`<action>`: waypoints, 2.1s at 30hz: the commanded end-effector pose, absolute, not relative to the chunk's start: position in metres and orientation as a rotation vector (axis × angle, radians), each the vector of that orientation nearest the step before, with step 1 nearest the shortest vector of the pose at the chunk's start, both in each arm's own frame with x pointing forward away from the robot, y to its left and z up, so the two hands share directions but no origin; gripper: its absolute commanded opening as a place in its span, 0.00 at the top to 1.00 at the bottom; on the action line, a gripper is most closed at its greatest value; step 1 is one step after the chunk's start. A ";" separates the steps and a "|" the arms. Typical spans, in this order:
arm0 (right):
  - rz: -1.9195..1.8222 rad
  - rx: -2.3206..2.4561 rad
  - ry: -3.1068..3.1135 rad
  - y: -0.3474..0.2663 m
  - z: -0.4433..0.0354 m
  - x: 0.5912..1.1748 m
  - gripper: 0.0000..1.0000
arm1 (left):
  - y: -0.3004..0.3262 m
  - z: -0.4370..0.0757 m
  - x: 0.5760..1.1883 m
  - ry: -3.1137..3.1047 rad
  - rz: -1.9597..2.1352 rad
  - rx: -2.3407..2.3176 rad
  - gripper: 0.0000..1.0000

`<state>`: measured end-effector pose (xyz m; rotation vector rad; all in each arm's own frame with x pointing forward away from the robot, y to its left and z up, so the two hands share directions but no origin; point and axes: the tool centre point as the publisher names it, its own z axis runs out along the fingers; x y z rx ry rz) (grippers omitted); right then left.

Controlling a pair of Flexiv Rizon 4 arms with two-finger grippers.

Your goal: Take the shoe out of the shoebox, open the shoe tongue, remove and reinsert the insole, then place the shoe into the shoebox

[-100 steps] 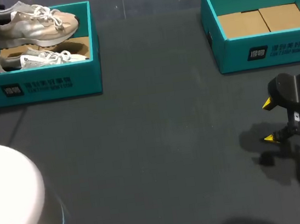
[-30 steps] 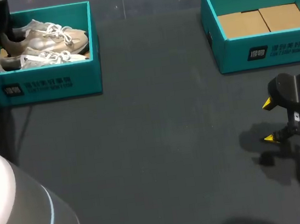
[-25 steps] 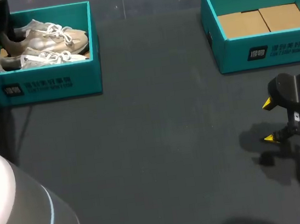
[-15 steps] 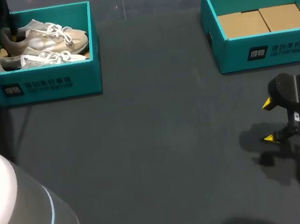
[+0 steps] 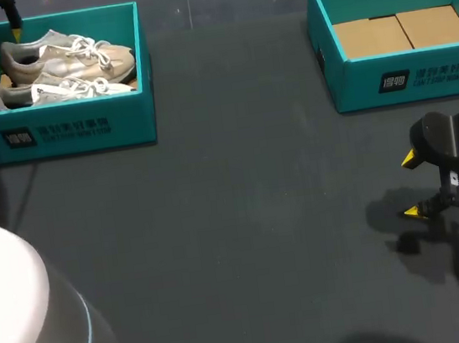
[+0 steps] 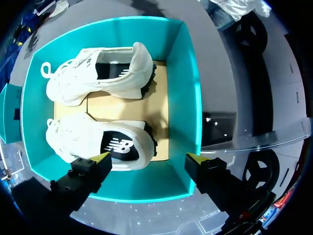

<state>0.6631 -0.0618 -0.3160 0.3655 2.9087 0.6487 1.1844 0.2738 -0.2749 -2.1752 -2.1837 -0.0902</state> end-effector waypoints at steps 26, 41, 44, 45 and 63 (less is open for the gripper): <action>0.644 0.366 2.907 -0.062 -0.315 0.661 0.00 | 0.273 -0.235 1.085 -2.076 -0.157 -2.266 0.00; 0.644 0.366 2.907 -0.062 -0.315 0.661 0.00 | 0.272 -0.266 1.047 -2.017 -0.111 -2.239 0.00; 0.644 0.366 2.907 -0.062 -0.315 0.661 0.00 | 0.273 -0.275 1.039 -2.013 -0.116 -2.236 0.01; 0.644 0.366 2.907 -0.062 -0.315 0.661 0.00 | 0.272 -0.278 1.038 -2.013 -0.119 -2.233 0.01; 0.644 0.366 2.907 -0.062 -0.315 0.661 0.00 | 0.272 -0.318 1.047 -2.069 -0.078 -2.181 0.16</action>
